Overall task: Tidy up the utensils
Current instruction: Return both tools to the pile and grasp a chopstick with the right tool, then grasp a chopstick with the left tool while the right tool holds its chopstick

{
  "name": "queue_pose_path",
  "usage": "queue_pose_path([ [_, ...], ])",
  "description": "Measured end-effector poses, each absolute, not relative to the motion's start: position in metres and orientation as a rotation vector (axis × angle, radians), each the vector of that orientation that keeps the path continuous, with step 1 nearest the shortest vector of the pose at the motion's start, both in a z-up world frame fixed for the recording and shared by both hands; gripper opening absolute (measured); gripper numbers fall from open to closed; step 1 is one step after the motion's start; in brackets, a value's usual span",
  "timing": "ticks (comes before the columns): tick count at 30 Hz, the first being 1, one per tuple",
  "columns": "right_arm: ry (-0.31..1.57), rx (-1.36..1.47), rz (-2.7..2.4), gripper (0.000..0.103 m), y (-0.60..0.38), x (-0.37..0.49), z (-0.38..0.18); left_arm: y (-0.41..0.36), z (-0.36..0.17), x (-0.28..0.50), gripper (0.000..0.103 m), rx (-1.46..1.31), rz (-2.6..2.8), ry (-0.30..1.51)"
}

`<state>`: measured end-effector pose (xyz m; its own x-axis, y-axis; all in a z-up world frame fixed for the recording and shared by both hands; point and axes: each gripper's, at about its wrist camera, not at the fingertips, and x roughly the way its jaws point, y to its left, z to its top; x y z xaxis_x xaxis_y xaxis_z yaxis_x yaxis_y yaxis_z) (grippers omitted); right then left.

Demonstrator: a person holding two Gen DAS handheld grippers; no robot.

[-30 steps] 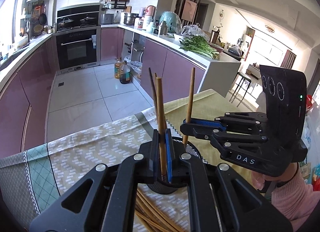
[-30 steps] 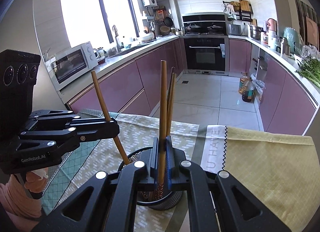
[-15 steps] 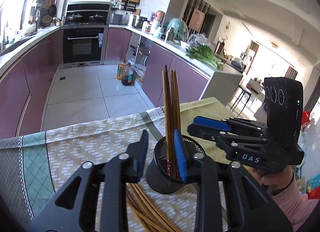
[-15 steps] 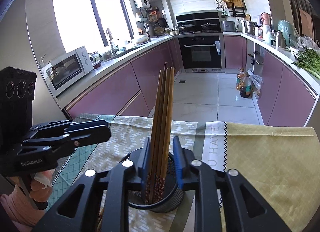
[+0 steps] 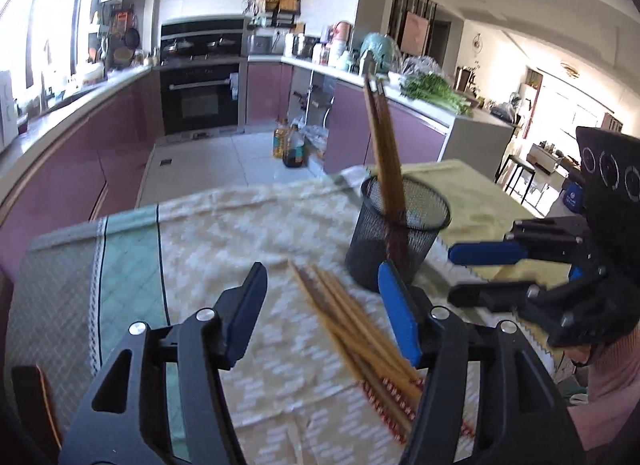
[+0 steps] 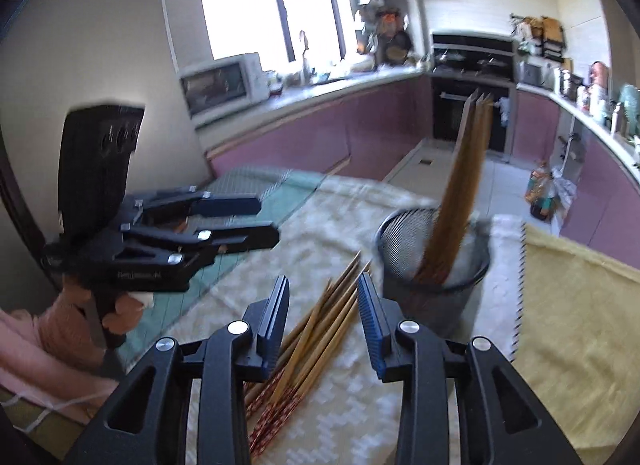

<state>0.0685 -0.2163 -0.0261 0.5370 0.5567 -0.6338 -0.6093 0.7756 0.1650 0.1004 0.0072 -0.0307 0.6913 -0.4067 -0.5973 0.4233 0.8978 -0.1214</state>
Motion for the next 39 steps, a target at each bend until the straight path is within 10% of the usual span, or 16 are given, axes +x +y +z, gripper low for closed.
queue_pose_path([
  [28,0.939,0.053,0.657,0.005,-0.200,0.086,-0.089,-0.003,-0.103,0.096,0.051,0.038,-0.467,0.859],
  [39,0.939,0.106,0.593,0.005,-0.237,0.094,-0.092,-0.020,-0.114,0.121,0.034,0.075,-0.484,0.925],
])
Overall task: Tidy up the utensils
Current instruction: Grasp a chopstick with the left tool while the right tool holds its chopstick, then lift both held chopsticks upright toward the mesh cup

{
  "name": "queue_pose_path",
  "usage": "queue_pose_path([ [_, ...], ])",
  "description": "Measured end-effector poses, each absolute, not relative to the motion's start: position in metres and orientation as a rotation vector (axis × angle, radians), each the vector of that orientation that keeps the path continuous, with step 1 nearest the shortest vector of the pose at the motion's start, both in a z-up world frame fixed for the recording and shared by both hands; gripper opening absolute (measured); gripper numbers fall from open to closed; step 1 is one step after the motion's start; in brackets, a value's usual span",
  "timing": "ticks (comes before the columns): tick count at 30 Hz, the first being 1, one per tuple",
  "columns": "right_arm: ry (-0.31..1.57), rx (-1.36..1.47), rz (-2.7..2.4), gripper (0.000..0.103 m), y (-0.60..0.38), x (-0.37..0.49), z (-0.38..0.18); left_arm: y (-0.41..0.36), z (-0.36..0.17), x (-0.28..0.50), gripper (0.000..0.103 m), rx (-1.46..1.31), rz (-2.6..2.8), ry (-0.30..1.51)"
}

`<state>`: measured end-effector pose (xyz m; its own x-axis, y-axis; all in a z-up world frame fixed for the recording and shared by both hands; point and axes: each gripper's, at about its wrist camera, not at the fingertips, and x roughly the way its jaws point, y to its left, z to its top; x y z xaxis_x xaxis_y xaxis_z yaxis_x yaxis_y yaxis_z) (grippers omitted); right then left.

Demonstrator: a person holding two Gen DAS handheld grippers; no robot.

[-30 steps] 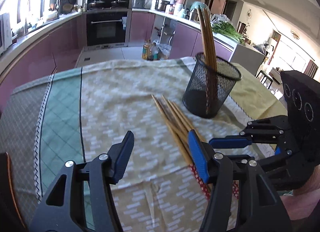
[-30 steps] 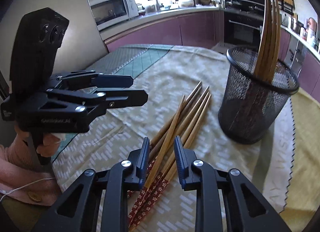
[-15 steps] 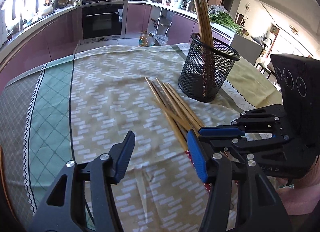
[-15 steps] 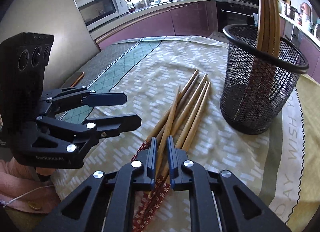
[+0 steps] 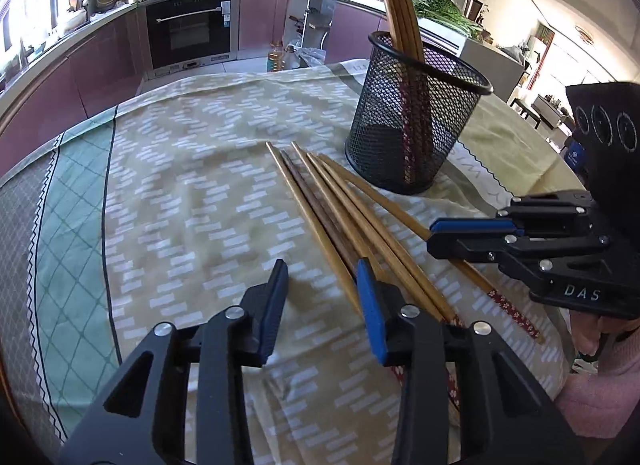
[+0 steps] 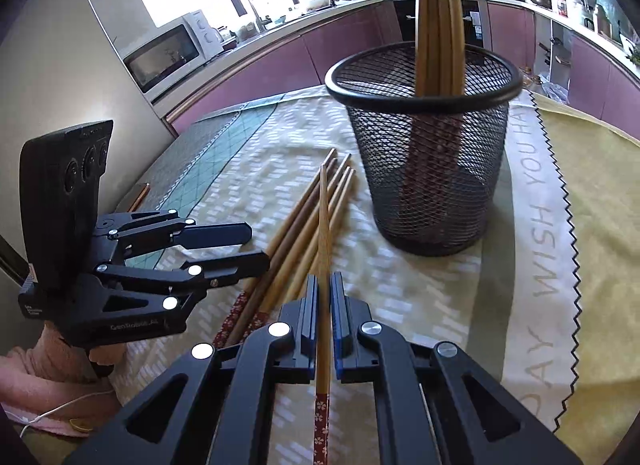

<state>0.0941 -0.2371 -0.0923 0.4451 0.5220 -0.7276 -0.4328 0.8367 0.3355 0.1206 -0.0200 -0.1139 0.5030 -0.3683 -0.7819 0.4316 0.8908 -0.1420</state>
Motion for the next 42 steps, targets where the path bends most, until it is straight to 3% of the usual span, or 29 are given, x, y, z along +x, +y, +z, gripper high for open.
queue_pose_path([
  [12,0.941,0.086,0.561,0.006,-0.237,0.104,-0.099,-0.019,-0.115,0.142,0.020,0.077,-0.476,0.952],
  [23,0.923,-0.027,0.520,0.009,-0.221,0.107,-0.098,-0.025,-0.115,0.153,0.025,0.133,-0.413,0.951],
  [33,0.920,0.002,0.524,0.006,-0.221,0.112,-0.098,-0.024,-0.114,0.150,0.009,0.111,-0.376,0.931],
  [42,0.881,0.041,0.567,0.006,-0.243,0.102,-0.087,-0.019,-0.105,0.137,0.008,0.073,-0.382,0.910],
])
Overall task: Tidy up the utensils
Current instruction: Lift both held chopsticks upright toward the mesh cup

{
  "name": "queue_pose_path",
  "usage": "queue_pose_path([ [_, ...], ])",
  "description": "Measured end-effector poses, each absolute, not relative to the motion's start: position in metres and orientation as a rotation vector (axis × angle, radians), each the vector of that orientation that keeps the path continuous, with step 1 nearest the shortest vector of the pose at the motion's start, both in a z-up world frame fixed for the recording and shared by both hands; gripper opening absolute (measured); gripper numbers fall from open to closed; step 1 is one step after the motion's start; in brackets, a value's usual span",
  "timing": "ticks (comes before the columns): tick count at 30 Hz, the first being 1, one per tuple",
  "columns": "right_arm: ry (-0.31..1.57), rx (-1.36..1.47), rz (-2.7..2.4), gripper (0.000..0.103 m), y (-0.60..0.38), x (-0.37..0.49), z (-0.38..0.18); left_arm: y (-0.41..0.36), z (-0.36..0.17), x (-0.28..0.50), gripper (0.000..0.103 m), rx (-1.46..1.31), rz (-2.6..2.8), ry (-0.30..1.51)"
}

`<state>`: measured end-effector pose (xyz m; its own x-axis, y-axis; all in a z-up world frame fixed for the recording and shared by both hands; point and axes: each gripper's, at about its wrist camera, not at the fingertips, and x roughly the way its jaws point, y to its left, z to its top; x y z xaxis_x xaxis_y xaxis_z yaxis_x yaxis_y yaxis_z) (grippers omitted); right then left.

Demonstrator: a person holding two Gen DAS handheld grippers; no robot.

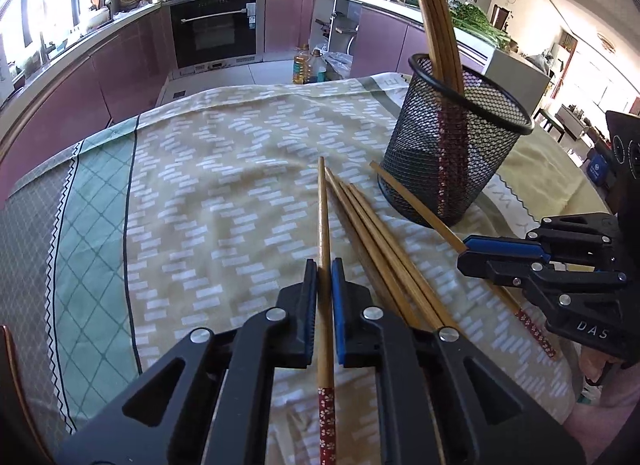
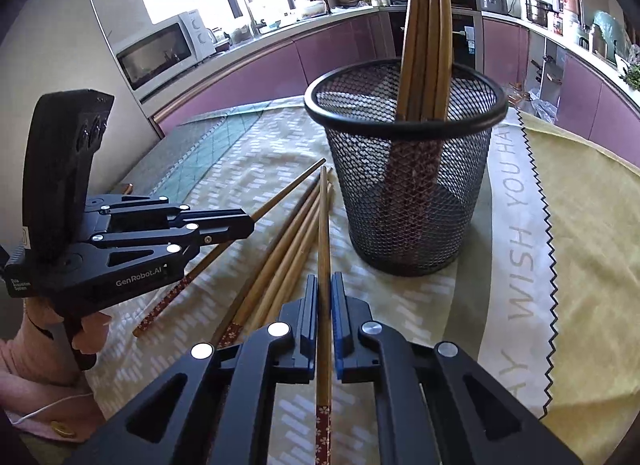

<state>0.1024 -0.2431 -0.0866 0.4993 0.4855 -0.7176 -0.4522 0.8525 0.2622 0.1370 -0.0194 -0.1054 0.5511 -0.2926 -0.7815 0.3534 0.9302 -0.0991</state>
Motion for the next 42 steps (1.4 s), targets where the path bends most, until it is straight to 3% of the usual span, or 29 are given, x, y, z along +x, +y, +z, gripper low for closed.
queue_pose_path([
  [42,0.583,0.097,0.586,0.006,-0.283,0.057,0.006,0.005,0.006,0.081,0.008,-0.095,-0.614,0.675],
])
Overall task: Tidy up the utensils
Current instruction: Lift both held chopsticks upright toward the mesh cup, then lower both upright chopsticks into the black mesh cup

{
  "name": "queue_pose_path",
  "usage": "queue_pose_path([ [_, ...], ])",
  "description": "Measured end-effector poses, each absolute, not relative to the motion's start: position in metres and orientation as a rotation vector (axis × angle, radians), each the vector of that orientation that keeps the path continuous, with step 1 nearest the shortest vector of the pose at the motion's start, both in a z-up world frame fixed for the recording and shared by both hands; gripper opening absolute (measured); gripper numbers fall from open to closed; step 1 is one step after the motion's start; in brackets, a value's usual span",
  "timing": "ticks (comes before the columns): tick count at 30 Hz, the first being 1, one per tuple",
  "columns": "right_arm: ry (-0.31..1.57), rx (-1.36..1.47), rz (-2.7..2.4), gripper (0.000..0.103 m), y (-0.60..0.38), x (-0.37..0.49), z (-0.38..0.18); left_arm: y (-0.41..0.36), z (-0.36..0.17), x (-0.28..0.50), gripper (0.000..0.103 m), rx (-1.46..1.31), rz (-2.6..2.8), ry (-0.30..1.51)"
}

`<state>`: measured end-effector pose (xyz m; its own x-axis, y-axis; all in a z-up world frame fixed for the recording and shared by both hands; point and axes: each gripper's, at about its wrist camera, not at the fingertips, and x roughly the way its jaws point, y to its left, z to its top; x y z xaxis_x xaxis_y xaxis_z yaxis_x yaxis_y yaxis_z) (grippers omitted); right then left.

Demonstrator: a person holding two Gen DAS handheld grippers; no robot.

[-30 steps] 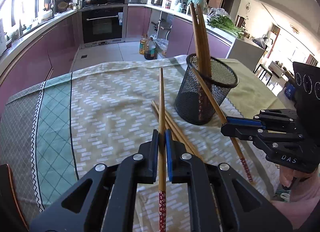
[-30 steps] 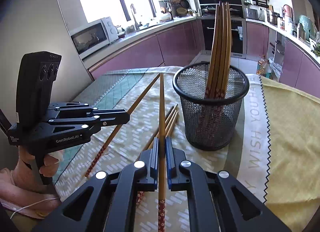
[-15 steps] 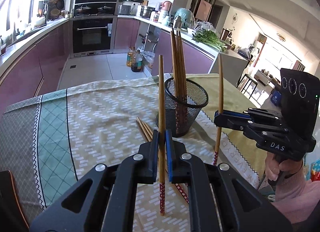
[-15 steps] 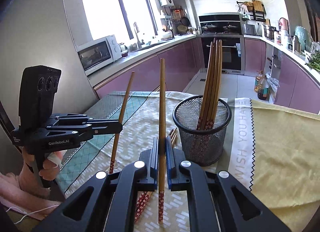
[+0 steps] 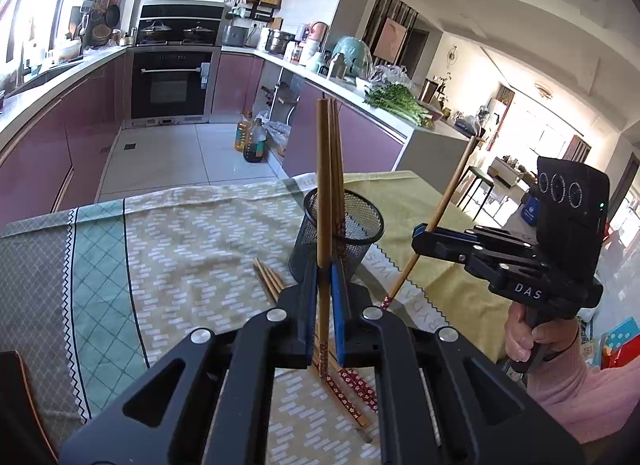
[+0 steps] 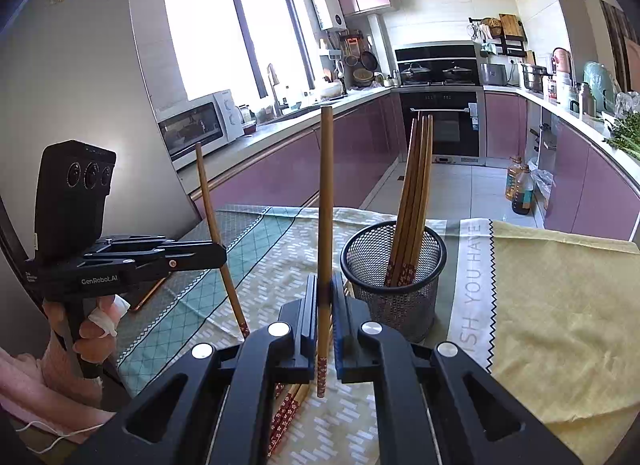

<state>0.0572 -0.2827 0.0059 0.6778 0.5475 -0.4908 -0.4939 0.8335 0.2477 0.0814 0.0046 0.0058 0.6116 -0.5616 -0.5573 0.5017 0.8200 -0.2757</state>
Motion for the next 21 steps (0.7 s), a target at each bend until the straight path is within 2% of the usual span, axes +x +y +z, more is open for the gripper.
queue_pose_path([
  [21,0.504,0.080,0.555,0.006,-0.291,0.069,0.037,-0.014,0.035,0.099,0.008,-0.104,-0.646,0.589],
])
